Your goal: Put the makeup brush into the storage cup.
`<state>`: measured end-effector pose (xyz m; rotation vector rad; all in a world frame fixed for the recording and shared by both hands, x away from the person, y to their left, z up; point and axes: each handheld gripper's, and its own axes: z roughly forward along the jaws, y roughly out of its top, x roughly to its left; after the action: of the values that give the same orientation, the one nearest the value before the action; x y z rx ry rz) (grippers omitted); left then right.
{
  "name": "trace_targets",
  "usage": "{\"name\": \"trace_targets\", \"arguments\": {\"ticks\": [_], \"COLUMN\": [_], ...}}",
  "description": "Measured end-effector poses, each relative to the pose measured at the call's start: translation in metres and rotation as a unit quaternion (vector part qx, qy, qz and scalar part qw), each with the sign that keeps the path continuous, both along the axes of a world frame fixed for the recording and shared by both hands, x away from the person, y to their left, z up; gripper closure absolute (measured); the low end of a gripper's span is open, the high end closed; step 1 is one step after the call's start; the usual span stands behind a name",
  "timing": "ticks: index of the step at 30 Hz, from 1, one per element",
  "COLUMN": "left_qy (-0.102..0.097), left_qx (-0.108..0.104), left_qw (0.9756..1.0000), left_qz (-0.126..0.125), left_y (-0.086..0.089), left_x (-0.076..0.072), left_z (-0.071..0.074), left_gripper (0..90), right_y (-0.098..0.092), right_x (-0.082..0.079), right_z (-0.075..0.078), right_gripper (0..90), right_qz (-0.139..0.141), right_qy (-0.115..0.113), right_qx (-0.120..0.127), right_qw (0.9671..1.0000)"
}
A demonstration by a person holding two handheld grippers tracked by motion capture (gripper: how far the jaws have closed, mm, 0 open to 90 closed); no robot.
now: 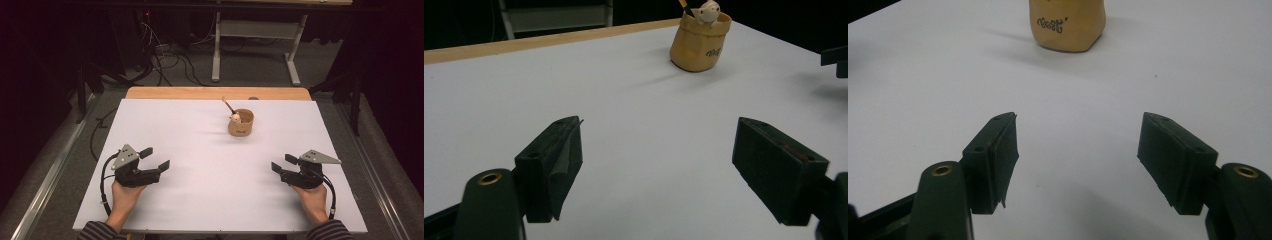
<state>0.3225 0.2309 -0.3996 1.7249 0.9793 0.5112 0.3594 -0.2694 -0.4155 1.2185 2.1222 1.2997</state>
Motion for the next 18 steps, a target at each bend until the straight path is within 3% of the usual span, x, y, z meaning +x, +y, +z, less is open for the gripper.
{"name": "trace_targets", "arguments": {"ticks": [18], "left_qy": [0.005], "left_qx": [-0.003], "left_qw": [1.0000], "left_qz": [-0.002], "left_y": [-0.0002], "left_x": [0.0011], "left_z": [-0.0007], "left_gripper": [20.7], "right_y": [0.0042], "right_x": [-0.0025], "right_z": [-0.0019], "right_gripper": [32.8], "right_qz": [0.003], "right_qy": [0.005], "right_qx": [-0.005], "right_qw": [1.0000]}}
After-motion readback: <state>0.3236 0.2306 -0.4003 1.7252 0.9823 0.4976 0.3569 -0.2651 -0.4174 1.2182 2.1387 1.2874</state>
